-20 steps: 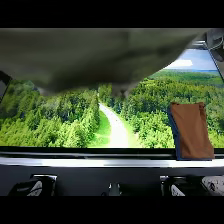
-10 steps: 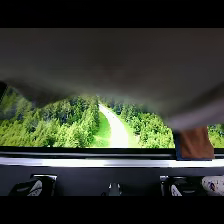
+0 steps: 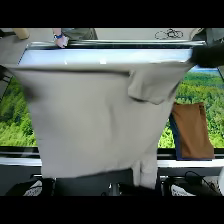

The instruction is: Fold the shirts.

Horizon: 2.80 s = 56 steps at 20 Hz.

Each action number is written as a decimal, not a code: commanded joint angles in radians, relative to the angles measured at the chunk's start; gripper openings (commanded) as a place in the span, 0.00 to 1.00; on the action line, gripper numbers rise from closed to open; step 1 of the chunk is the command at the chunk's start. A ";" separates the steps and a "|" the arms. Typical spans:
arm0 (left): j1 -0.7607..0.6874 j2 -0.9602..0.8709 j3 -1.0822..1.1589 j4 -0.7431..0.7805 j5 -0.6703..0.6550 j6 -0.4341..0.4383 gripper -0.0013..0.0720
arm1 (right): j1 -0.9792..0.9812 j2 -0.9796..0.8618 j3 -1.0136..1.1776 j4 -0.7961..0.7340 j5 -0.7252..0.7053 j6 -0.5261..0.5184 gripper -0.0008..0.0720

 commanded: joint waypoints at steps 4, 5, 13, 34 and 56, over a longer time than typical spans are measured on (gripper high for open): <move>-0.043 -0.404 -0.128 -0.039 0.265 0.026 0.04 | 0.000 -0.421 -0.056 0.238 -0.209 0.047 0.04; -0.043 -0.474 -0.095 -0.082 0.277 0.026 0.04 | 0.000 -0.456 -0.056 0.250 -0.249 0.058 0.04; -0.017 -0.678 0.135 -0.180 0.075 0.115 0.04 | -0.002 -0.475 -0.047 0.201 -0.084 0.014 0.04; 0.187 -0.317 -0.538 -0.058 -0.259 0.151 0.71 | -0.099 -0.047 -0.756 0.170 0.035 0.036 0.70; 0.107 -0.213 -0.805 -0.219 0.005 0.161 0.04 | -0.099 0.094 -1.246 0.429 -0.224 -0.065 0.68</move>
